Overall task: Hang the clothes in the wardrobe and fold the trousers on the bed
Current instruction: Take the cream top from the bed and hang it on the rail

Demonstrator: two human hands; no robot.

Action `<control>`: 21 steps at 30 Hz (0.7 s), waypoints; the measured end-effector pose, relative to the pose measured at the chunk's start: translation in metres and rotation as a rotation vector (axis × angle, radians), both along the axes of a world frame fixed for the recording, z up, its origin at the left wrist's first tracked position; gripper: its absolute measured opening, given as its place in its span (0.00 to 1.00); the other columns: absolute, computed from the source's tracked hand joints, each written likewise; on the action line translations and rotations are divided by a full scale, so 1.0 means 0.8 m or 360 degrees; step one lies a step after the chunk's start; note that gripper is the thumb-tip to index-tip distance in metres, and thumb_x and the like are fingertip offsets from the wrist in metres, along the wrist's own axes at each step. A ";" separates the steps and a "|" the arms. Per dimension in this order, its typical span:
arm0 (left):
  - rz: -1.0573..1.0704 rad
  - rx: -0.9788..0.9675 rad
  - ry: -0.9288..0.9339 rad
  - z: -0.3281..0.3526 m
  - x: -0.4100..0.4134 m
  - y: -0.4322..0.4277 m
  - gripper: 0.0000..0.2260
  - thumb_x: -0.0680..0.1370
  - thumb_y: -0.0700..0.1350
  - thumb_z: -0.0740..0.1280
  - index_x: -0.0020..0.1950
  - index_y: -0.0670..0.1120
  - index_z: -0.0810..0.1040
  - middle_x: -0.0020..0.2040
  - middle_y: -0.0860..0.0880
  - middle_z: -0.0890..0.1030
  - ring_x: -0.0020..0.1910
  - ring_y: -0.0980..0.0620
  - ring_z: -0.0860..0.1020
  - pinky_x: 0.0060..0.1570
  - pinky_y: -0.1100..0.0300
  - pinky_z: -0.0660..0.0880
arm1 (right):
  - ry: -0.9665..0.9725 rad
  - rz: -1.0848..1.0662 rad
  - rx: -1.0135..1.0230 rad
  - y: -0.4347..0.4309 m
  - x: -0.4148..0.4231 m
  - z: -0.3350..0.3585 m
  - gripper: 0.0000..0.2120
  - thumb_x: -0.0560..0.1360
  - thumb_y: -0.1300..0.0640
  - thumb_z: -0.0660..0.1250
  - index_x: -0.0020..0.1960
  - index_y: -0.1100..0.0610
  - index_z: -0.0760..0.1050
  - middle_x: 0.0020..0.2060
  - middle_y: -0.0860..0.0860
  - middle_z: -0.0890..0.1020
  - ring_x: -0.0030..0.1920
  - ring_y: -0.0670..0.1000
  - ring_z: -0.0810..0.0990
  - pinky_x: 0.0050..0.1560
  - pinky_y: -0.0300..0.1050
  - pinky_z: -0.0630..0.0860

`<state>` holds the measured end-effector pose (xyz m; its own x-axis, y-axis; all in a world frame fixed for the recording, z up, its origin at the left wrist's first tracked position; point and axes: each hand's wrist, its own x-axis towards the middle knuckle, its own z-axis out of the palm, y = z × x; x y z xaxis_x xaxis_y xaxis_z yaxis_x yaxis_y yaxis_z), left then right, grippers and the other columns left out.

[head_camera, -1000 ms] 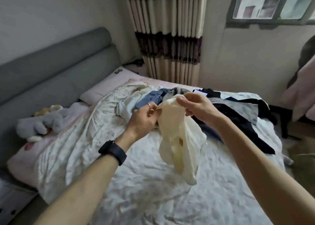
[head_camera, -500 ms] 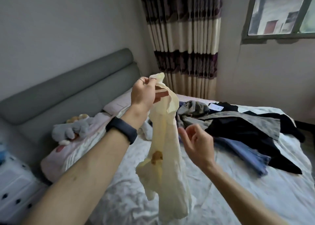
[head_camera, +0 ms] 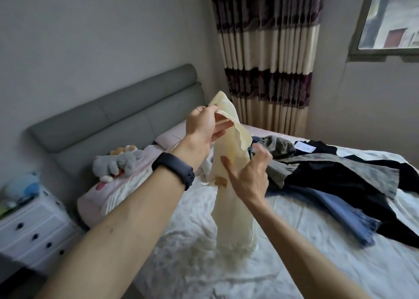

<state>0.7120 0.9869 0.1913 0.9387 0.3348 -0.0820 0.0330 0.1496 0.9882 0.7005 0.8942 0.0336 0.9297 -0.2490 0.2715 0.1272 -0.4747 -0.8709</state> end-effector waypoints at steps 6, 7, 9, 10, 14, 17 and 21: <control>-0.0243 0.0324 0.0011 -0.007 -0.003 0.035 0.05 0.79 0.50 0.68 0.44 0.51 0.77 0.46 0.50 0.87 0.45 0.50 0.86 0.44 0.56 0.76 | -0.0200 0.0440 -0.0120 -0.029 0.060 0.071 0.10 0.77 0.52 0.71 0.58 0.48 0.82 0.44 0.50 0.85 0.45 0.55 0.82 0.44 0.51 0.78; -0.0279 0.0330 -0.0013 -0.013 -0.005 0.044 0.05 0.79 0.52 0.67 0.46 0.52 0.77 0.49 0.51 0.87 0.48 0.51 0.86 0.44 0.56 0.76 | -0.0166 0.0468 -0.0046 -0.033 0.064 0.077 0.06 0.77 0.54 0.71 0.53 0.50 0.84 0.40 0.49 0.85 0.41 0.53 0.82 0.42 0.49 0.78; -0.0192 0.0301 -0.0035 -0.039 -0.011 0.060 0.08 0.77 0.54 0.68 0.51 0.52 0.78 0.52 0.51 0.86 0.51 0.50 0.84 0.43 0.57 0.75 | -0.0075 0.0525 0.0185 -0.042 0.069 0.088 0.03 0.76 0.55 0.71 0.46 0.52 0.83 0.32 0.44 0.82 0.31 0.47 0.78 0.34 0.44 0.76; -0.0106 0.0300 -0.0006 -0.059 -0.014 0.065 0.11 0.73 0.52 0.70 0.53 0.50 0.78 0.54 0.48 0.86 0.53 0.48 0.83 0.42 0.57 0.74 | -0.0024 0.0546 0.0343 -0.046 0.069 0.094 0.04 0.76 0.55 0.71 0.43 0.52 0.82 0.29 0.43 0.80 0.28 0.45 0.76 0.30 0.42 0.74; -0.0426 0.0612 0.0337 -0.165 -0.025 0.068 0.35 0.67 0.39 0.76 0.73 0.45 0.68 0.69 0.42 0.74 0.67 0.43 0.72 0.58 0.53 0.73 | 0.0142 0.0677 0.0965 -0.059 0.065 0.110 0.09 0.76 0.55 0.73 0.39 0.55 0.77 0.25 0.45 0.75 0.23 0.44 0.69 0.25 0.38 0.68; -0.0643 0.1019 0.0431 -0.227 -0.041 0.062 0.22 0.73 0.51 0.77 0.64 0.56 0.74 0.60 0.55 0.78 0.59 0.52 0.77 0.55 0.58 0.74 | 0.0197 0.0807 0.1114 -0.067 0.060 0.106 0.09 0.73 0.54 0.75 0.38 0.52 0.78 0.28 0.48 0.75 0.25 0.46 0.70 0.28 0.38 0.69; -0.0331 0.1099 0.0353 -0.250 -0.051 0.074 0.12 0.74 0.55 0.75 0.42 0.49 0.78 0.40 0.52 0.83 0.43 0.49 0.81 0.42 0.61 0.73 | 0.0280 0.0538 0.1132 -0.108 0.052 0.063 0.06 0.72 0.54 0.74 0.40 0.53 0.79 0.30 0.49 0.79 0.30 0.48 0.77 0.32 0.42 0.74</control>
<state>0.6715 1.0459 -0.0087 0.9740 0.1966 -0.1123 0.2022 -0.5327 0.8218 0.7424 0.8074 0.0840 1.0000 -0.0050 -0.0038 -0.0025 0.2406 -0.9706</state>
